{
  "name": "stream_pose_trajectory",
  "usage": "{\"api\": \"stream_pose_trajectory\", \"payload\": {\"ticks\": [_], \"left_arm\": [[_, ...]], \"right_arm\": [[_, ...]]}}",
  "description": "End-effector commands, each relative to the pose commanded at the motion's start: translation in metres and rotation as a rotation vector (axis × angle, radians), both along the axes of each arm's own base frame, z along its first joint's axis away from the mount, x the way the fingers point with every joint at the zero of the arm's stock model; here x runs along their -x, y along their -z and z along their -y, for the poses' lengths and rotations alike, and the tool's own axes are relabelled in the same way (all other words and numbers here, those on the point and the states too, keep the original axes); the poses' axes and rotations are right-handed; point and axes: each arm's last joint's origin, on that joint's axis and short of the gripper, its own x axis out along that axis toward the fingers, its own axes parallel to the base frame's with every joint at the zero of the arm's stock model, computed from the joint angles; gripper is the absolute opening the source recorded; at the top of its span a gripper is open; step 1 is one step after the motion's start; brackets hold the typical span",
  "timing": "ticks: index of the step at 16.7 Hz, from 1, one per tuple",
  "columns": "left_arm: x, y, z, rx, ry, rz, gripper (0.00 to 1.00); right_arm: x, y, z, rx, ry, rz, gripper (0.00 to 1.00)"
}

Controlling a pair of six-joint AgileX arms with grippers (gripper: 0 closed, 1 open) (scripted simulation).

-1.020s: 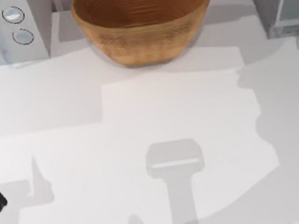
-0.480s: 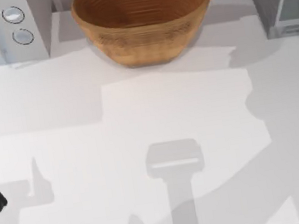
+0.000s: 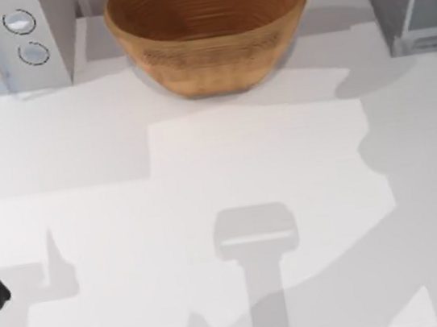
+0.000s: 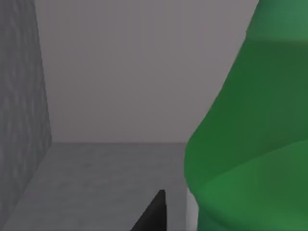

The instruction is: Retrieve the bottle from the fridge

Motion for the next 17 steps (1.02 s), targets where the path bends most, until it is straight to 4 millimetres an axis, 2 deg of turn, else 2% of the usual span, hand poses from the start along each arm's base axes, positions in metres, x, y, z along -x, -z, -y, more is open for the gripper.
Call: {"api": "stream_pose_trajectory", "payload": {"ticks": [6,17], "left_arm": [[0.0000,0.0000,0.0000,0.000,0.000,0.000,1.00],[0.0000,0.0000,0.0000,0.000,0.000,0.000,1.00]], "right_arm": [[0.0000,0.0000,0.0000,0.000,0.000,0.000,0.02],[0.0001,-0.0048,0.0016,-0.001,0.004,0.000,0.00]]}}
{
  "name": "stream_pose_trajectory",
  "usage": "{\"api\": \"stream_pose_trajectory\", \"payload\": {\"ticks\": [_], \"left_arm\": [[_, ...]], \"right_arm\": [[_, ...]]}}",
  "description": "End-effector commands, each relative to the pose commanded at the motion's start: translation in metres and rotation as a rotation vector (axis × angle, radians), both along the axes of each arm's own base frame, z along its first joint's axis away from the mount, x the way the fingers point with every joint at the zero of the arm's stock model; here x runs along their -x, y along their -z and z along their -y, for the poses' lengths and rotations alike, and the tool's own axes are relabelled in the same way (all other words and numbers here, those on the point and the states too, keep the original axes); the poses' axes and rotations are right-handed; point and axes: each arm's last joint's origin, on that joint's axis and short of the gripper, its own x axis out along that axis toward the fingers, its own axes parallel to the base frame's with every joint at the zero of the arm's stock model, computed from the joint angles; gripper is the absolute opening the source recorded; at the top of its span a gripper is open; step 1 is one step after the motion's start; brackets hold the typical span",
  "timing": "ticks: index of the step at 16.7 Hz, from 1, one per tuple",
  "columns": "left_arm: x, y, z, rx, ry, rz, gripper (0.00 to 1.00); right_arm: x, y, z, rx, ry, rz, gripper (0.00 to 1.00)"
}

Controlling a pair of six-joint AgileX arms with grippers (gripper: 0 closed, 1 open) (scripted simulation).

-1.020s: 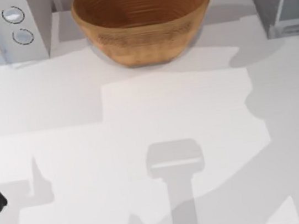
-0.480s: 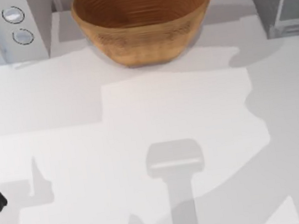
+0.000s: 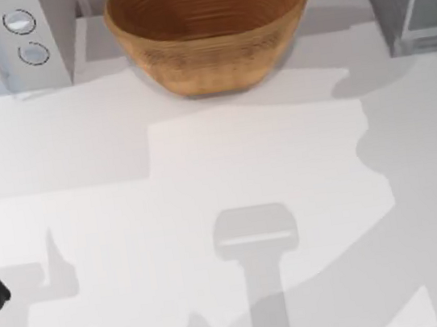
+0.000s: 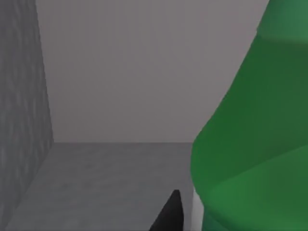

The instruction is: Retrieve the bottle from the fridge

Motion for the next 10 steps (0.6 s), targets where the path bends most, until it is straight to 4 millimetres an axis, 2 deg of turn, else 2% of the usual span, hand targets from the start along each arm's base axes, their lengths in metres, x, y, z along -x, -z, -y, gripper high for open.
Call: {"api": "stream_pose_trajectory", "payload": {"ticks": [6,10], "left_arm": [[0.000,0.000,0.000,0.000,0.000,0.000,1.00],[0.000,0.000,0.000,0.000,0.000,0.000,1.00]], "right_arm": [[0.000,-0.041,0.000,-0.001,-0.001,-0.002,0.00],[0.001,-0.043,0.000,-0.003,-0.002,-0.005,0.00]]}}
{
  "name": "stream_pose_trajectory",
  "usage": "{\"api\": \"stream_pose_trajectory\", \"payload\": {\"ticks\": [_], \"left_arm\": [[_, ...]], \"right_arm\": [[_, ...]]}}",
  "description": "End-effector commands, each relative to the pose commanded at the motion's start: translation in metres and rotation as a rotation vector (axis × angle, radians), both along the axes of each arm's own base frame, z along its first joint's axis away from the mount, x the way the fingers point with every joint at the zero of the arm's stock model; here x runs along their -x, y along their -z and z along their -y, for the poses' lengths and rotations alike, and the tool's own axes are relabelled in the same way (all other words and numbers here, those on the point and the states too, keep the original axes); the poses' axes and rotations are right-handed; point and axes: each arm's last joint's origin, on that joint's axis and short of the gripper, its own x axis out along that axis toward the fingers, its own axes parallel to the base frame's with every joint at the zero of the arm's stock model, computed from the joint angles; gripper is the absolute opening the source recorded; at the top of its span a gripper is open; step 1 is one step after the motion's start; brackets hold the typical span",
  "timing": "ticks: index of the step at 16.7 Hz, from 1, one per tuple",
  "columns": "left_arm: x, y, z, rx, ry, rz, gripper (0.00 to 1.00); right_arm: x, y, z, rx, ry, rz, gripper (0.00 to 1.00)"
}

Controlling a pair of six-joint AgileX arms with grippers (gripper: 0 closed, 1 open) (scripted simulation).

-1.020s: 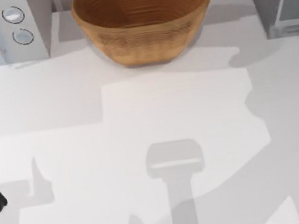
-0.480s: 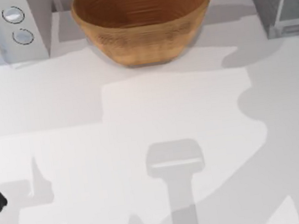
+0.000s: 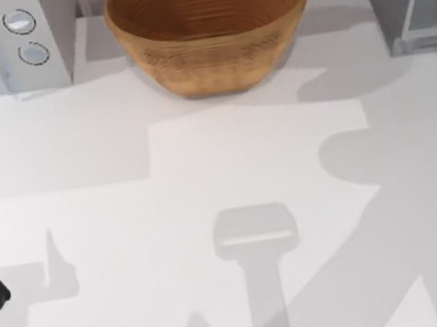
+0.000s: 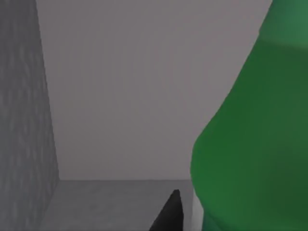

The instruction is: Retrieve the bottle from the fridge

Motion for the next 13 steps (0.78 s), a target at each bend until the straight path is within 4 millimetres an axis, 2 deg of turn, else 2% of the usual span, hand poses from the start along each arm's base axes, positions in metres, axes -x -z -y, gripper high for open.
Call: {"api": "stream_pose_trajectory", "payload": {"ticks": [2,4,10,13], "left_arm": [[0.000,0.000,0.000,0.000,0.000,0.000,1.00],[0.000,0.000,0.000,0.000,0.000,0.000,1.00],[0.000,0.000,0.000,0.000,0.000,0.000,1.00],[0.000,0.000,0.000,0.000,0.000,0.000,1.00]], "right_arm": [[0.004,-0.001,0.000,0.001,0.001,0.002,0.00],[0.016,-0.003,0.001,0.002,0.003,0.005,0.00],[0.083,0.002,0.000,-0.003,0.002,-0.015,0.00],[0.099,0.000,-0.001,0.000,0.000,-0.001,0.00]]}}
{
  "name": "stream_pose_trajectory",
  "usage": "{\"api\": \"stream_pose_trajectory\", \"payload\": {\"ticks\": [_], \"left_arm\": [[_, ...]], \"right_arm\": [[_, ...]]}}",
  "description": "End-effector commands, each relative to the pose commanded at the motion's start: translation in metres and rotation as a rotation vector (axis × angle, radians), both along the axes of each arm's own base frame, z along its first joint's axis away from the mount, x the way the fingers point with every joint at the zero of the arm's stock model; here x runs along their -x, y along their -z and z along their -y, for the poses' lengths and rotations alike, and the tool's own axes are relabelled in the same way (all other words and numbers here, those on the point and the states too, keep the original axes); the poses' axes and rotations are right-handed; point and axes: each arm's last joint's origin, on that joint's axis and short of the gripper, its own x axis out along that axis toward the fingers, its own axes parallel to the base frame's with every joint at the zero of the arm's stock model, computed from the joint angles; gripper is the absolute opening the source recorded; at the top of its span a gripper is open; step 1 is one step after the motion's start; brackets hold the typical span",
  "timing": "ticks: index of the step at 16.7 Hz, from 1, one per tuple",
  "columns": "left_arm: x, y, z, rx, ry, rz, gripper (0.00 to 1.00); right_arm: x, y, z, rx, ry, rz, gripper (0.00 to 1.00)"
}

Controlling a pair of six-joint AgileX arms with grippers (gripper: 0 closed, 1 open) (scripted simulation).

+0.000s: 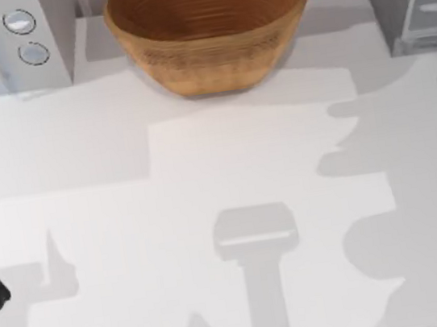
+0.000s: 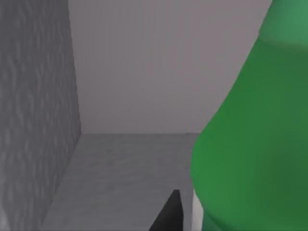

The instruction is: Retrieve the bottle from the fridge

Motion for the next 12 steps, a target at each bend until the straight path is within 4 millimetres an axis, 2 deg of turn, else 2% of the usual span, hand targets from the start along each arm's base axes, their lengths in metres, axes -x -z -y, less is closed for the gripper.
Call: {"api": "stream_pose_trajectory", "payload": {"ticks": [6,9,12], "left_arm": [[0.000,0.000,0.000,0.000,0.000,0.000,1.00],[0.000,0.000,0.000,0.000,0.000,0.000,1.00],[0.000,0.000,0.000,0.000,0.000,0.000,1.00]], "right_arm": [[0.000,-0.001,-0.002,-0.002,-0.005,-0.002,0.00],[0.011,-0.017,-0.009,0.006,-0.006,0.010,0.00],[0.035,-0.039,-0.020,0.012,-0.004,0.013,0.00]]}}
